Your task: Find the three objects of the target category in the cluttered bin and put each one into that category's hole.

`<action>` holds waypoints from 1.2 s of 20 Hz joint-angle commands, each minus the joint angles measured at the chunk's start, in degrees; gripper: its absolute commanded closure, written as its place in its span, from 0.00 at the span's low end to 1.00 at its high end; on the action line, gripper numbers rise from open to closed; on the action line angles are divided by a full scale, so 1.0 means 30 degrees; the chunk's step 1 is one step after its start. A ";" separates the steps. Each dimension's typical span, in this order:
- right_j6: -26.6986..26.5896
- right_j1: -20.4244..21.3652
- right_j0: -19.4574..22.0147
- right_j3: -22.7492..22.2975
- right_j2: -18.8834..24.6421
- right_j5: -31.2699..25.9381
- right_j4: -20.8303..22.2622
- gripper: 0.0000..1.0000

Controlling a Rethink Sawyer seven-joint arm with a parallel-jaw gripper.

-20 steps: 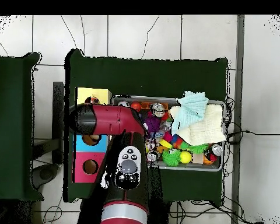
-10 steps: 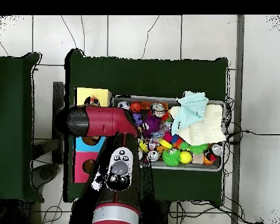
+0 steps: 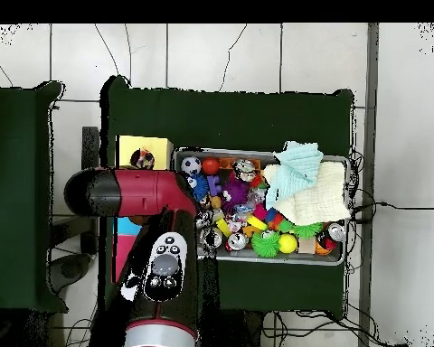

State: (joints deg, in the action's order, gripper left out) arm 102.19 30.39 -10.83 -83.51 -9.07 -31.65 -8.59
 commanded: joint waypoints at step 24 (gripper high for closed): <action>0.4883 -0.5150 -0.0093 0.1189 0.0770 0.5460 -0.2037 1.00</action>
State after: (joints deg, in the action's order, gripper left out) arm 102.19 28.99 -13.02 -83.08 -12.17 -30.12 -12.32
